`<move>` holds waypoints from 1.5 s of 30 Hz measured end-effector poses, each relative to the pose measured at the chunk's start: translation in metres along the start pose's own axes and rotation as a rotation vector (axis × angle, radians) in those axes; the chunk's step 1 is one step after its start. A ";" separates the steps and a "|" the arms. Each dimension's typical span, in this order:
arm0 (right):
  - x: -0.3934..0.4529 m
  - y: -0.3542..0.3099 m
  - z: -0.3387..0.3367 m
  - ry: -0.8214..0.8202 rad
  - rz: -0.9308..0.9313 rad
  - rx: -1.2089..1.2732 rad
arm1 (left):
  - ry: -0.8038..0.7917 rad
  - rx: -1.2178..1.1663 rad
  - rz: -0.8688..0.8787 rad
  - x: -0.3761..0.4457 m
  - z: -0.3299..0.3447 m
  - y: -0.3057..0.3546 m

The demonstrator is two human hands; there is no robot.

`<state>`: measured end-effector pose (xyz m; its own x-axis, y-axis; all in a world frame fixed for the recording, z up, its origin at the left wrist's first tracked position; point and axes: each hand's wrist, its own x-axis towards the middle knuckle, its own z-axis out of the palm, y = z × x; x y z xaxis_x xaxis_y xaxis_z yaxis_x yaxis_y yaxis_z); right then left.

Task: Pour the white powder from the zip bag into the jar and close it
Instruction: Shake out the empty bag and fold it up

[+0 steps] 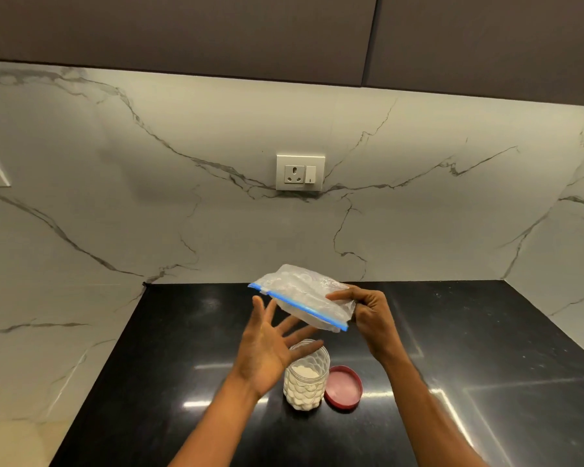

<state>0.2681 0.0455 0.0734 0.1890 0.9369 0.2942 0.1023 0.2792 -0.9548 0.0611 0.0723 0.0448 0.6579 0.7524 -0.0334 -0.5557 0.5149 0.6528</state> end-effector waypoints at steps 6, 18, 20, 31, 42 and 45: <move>-0.011 0.016 0.007 -0.037 -0.006 -0.171 | 0.366 0.181 0.075 0.018 0.007 -0.001; 0.001 -0.012 -0.009 -0.367 0.387 -0.083 | 0.280 0.610 0.112 0.012 -0.009 0.017; 0.003 -0.017 0.001 -0.357 0.375 -0.142 | 0.248 0.664 0.131 0.011 -0.005 0.018; -0.002 -0.008 0.012 -0.242 0.318 0.018 | 0.255 0.480 0.137 -0.002 -0.007 0.020; -0.019 -0.013 0.008 -0.474 0.404 0.074 | 0.323 0.474 0.206 -0.016 -0.002 0.021; -0.022 -0.008 0.004 -0.423 0.322 0.183 | 0.232 0.449 0.216 -0.024 -0.002 0.025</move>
<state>0.2593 0.0233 0.0744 -0.2291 0.9732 -0.0206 -0.0740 -0.0385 -0.9965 0.0303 0.0681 0.0611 0.3954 0.9185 0.0039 -0.3605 0.1513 0.9204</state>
